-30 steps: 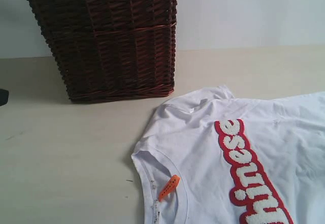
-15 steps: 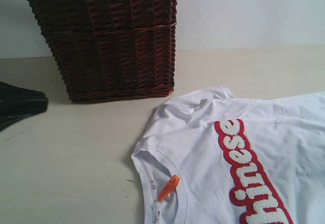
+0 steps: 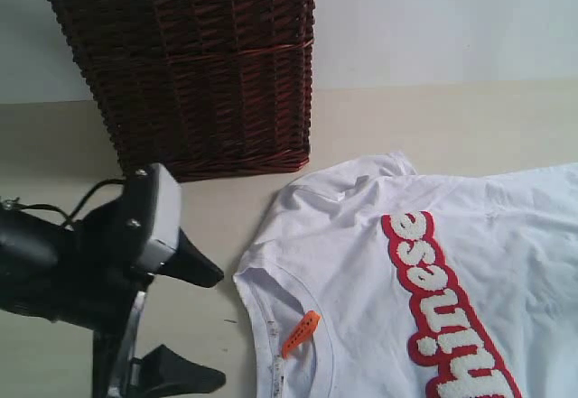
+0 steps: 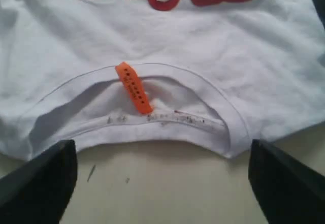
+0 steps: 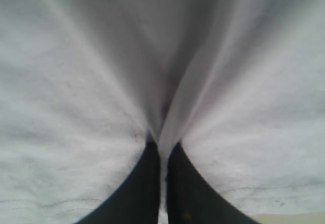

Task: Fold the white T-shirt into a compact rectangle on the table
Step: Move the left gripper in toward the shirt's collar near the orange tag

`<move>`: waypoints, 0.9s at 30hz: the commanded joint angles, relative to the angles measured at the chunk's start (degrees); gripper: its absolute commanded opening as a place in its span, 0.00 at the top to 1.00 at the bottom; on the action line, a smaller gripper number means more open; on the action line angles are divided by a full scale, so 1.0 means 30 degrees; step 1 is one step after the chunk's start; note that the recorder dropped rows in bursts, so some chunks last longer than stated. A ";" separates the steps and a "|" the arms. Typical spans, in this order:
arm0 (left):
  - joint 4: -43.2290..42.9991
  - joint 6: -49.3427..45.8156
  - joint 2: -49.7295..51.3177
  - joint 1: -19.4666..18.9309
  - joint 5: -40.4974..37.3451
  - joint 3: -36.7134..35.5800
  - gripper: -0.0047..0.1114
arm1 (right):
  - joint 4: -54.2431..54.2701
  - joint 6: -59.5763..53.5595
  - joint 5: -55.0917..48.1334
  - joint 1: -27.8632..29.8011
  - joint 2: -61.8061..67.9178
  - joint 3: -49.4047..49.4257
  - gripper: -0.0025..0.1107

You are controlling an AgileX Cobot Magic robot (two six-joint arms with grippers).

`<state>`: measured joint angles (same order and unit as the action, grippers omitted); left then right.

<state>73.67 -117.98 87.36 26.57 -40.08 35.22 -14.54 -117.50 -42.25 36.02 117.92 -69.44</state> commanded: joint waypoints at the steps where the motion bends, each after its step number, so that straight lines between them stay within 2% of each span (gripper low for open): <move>1: -0.1022 0.3483 0.0671 0.2017 0.1193 0.1707 0.21 | 0.0222 -0.0072 -0.1000 0.0118 0.0679 0.0355 0.98; 6: -0.0938 0.3949 0.0681 0.2062 0.1082 0.2808 0.21 | 0.0222 -0.0072 -0.1000 0.0118 0.0679 0.0355 0.98; 11: -0.0867 0.3995 0.0681 0.2017 0.0995 0.2726 0.21 | 0.0222 -0.0108 -0.1000 0.0118 0.0679 0.0355 0.98; 13: -0.0804 0.3909 0.0681 0.2017 0.0963 0.2726 0.17 | 0.0222 -0.0108 -0.1000 0.0118 0.0679 0.0355 0.98; 15: -0.1487 0.4192 0.0681 0.2017 0.0817 0.2726 0.08 | 0.0222 -0.0070 -0.1035 0.0118 0.0679 0.0355 0.98; 17: -0.2377 0.5574 0.0681 0.2017 0.0731 0.2726 0.05 | 0.0222 -0.0070 -0.1040 0.0118 0.0679 0.0355 0.98; 24: -0.3785 0.6500 0.0681 0.2017 -0.2136 0.2726 0.05 | 0.0222 -0.0104 -0.1002 0.0118 0.0679 0.0355 0.98; 27: -0.3476 0.6500 0.0681 0.2017 -0.3459 0.2726 0.05 | 0.0222 -0.0104 -0.1002 0.0118 0.0679 0.0355 0.98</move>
<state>62.64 -99.07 89.43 32.37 -46.40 43.26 -14.54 -117.50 -42.25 36.02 117.92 -69.44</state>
